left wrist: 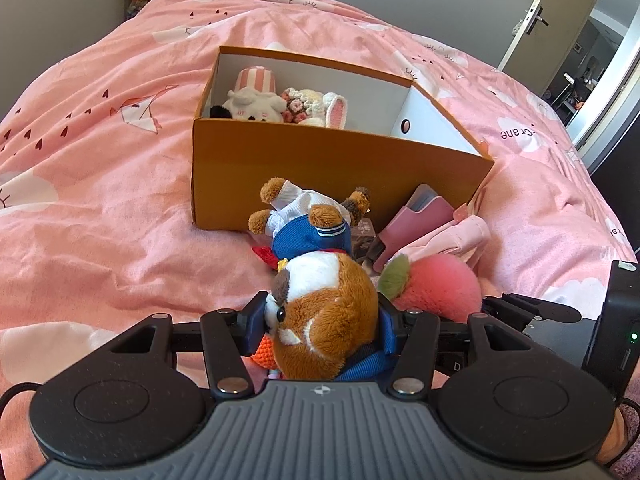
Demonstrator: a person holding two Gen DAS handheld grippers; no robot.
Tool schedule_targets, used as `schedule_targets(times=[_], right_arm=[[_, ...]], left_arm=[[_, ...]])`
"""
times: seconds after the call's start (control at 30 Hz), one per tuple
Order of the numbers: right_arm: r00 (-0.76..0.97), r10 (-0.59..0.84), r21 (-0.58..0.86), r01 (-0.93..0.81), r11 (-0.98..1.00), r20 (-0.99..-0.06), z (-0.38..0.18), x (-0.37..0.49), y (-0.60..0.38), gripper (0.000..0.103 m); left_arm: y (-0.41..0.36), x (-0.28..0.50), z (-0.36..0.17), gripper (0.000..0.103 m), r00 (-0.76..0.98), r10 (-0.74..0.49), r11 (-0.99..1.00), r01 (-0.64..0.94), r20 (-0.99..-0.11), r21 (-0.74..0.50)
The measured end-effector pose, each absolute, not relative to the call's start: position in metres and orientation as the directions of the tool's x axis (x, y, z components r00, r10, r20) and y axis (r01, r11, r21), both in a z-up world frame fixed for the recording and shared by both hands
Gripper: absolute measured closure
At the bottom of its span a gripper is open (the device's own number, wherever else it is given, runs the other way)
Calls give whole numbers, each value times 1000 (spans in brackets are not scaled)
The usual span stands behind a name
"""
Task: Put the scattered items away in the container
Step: 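Carry both toys into the shoebox and open the right tool on the pompom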
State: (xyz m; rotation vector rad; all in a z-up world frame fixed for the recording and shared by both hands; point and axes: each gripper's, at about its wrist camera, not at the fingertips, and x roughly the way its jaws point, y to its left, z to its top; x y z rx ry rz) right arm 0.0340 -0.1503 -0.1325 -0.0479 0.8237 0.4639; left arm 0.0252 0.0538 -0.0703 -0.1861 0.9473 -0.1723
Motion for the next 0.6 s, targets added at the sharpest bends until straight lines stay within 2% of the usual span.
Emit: schedule_targets(times=[0.33, 0.6], right_arm=[[673, 420, 141, -430, 892, -608, -80, 23, -165, 56], [736, 440, 108, -453, 885, -514, -20, 52, -175, 56]], left_arm=[[48, 31, -45, 41, 612, -262, 964, 128, -746, -234], [41, 59, -3, 41, 661, -321, 947, 211, -678, -243]])
